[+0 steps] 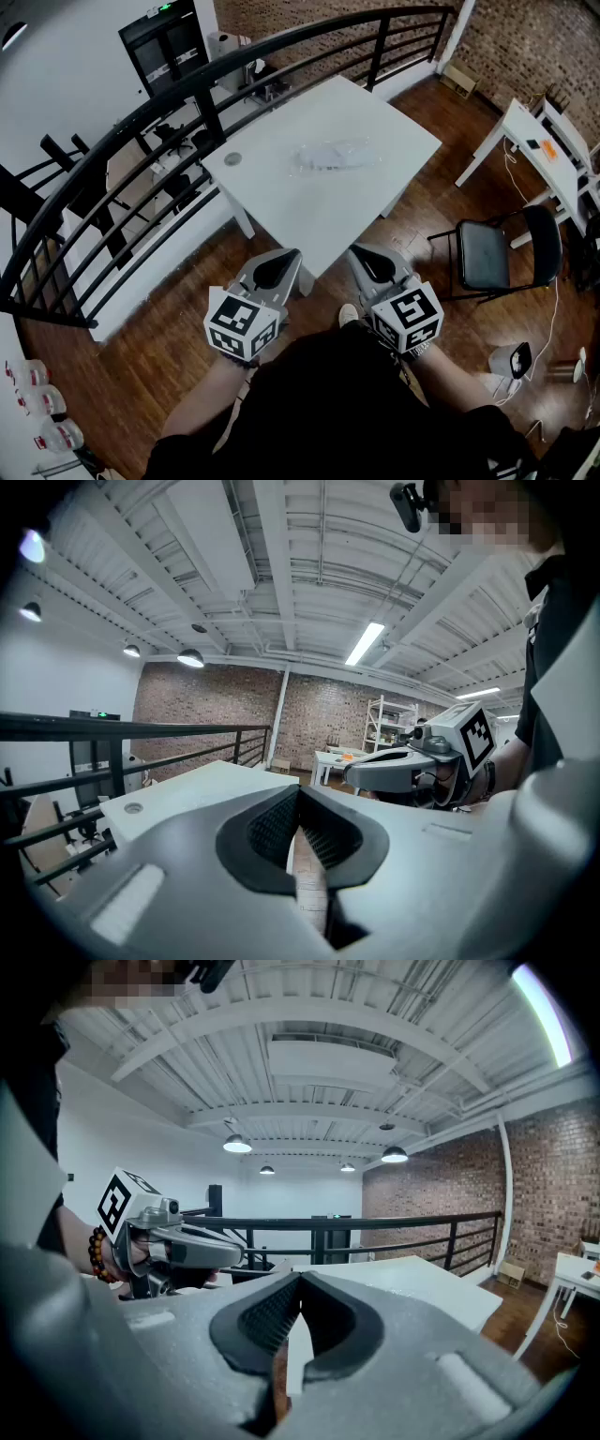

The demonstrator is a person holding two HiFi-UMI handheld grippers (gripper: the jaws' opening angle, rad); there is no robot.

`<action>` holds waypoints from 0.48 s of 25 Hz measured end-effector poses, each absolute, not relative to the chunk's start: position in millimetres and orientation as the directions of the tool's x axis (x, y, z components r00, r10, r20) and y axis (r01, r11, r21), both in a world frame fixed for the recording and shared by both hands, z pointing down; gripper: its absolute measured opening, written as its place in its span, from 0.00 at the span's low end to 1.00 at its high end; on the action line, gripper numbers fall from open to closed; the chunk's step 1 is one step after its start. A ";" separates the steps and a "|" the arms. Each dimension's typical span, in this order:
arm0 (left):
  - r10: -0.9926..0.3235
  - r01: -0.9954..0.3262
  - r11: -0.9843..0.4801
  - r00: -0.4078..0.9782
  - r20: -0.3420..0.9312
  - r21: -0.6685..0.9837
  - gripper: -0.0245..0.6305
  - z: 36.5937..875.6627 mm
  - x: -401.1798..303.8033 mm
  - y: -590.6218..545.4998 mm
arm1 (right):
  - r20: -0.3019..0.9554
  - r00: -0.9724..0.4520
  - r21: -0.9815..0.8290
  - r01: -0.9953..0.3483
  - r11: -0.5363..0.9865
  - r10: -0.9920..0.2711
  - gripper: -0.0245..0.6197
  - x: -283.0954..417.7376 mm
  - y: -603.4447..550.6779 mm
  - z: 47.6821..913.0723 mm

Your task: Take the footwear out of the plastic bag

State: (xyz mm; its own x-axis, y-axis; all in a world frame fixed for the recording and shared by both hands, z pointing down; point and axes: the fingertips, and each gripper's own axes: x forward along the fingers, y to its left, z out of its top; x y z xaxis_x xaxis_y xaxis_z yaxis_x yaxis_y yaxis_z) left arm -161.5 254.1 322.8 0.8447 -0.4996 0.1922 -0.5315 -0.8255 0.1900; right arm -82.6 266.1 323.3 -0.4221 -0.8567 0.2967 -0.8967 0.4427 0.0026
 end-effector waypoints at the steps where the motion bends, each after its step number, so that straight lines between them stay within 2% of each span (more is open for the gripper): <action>1: -0.504 -0.537 -0.822 0.841 0.194 0.189 0.05 321.8 -163.1 248.8 | 0.299 -0.424 0.002 -0.895 0.445 -0.855 0.02 -81.9 259.7 323.0; 12: -0.550 -0.600 -0.780 0.792 0.263 0.177 0.05 338.0 -152.9 170.7 | 0.311 -0.452 -0.039 -0.885 0.464 -0.836 0.02 -47.3 165.8 340.4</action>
State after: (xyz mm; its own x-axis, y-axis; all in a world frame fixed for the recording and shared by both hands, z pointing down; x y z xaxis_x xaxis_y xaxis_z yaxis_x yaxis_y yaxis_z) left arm -152.9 170.7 338.0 0.7925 -0.5503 0.2630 -0.6003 -0.7799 0.1770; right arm -47.3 165.8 340.4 -0.4521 -0.8360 0.3110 -0.8850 0.4640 -0.0392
